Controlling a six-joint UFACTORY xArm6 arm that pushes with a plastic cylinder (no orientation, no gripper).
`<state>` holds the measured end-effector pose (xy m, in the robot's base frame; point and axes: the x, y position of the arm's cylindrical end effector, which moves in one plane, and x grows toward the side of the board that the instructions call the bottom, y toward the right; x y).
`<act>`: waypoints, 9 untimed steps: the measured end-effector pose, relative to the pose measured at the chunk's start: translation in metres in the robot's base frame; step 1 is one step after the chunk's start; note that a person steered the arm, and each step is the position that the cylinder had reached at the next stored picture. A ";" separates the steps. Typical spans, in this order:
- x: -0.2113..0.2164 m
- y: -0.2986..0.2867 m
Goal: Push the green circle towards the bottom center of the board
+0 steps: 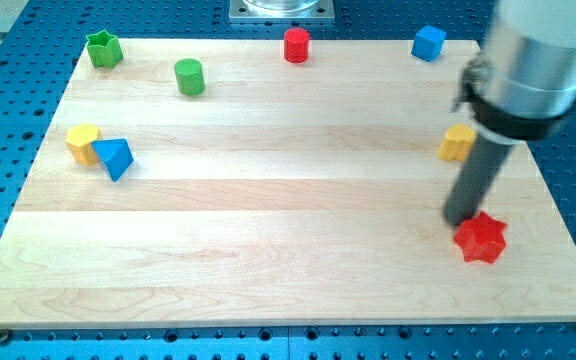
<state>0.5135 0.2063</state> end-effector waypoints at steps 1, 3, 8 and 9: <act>0.008 0.003; -0.001 -0.049; -0.242 -0.216; -0.271 -0.287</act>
<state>0.2425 -0.0803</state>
